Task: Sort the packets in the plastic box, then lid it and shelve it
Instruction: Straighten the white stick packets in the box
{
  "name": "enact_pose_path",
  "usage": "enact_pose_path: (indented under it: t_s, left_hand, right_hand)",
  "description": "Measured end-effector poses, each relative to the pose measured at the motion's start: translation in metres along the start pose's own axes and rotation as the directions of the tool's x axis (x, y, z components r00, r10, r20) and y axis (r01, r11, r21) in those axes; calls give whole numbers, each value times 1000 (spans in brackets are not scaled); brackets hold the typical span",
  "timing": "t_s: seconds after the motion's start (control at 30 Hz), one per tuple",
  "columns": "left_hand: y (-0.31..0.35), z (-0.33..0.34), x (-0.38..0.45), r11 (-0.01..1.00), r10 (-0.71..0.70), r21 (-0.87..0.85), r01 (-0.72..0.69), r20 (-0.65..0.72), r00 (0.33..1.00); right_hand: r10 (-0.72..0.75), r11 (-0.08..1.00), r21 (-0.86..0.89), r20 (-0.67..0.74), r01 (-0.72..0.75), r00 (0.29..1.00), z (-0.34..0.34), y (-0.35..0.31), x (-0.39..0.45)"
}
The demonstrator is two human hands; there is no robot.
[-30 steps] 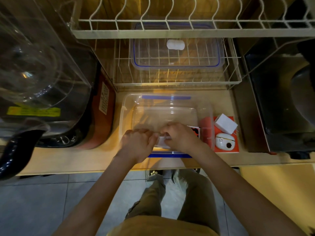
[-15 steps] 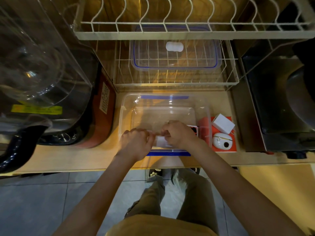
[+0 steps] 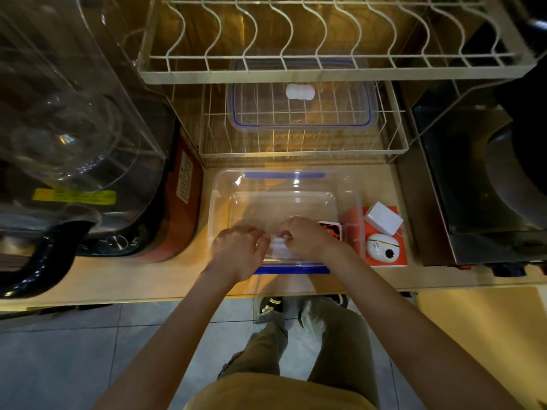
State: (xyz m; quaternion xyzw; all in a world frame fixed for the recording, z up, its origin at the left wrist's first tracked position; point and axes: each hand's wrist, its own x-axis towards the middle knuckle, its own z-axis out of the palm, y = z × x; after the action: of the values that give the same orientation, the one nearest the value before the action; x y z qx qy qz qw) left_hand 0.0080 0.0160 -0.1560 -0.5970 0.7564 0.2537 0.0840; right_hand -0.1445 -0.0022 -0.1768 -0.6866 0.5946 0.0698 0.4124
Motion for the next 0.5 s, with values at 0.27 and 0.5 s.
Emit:
enact_pose_path:
  t_s: [0.27,0.5]
  left_hand:
    - [-5,6,3,1000,12,-27,-12,-17,1000]
    - [-3,2,2,1000,9,5,-9,25,1000]
  right_hand:
    - [8,999,-30,-102,-11,995,-2,-3,-2]
    - [27,998,-48,-25,-29,999,2,-4,-4]
